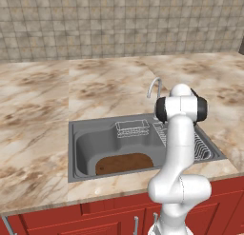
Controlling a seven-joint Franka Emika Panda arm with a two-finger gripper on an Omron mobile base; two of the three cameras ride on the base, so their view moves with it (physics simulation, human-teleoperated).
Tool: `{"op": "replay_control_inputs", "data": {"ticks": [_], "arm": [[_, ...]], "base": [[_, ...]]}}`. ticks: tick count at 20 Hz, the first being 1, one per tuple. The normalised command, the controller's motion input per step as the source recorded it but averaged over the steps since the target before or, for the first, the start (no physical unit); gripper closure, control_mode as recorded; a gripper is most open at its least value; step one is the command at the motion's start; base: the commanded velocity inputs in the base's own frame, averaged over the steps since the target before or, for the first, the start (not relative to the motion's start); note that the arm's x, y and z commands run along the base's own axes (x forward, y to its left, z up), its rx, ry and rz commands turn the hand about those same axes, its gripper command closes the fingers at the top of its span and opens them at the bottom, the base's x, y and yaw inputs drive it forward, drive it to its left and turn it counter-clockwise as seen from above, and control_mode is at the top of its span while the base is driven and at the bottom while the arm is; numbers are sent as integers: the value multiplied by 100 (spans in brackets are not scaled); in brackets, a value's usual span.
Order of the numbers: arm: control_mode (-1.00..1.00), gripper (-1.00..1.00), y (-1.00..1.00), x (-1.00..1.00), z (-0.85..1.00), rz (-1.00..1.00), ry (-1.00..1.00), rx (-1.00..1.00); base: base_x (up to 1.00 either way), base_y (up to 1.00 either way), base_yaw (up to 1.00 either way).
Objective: Turn on the sink faucet with hot water and rinse the cutting board for ten seconds, then turn off the faucet. Push the cutting board to reach the water if necessary.
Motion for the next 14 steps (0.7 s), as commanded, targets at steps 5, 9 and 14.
{"op": "replay_control_inputs", "data": {"ticks": [5, 9, 14], "arm": [[-100, -100, 0, 5, 0, 0, 0, 0], [-100, -100, 0, 9, 0, 0, 0, 0], [-100, -100, 0, 7, 0, 0, 0, 0]], "base": [[0, 0, 0], [0, 0, 0], [0, 0, 0]]}}
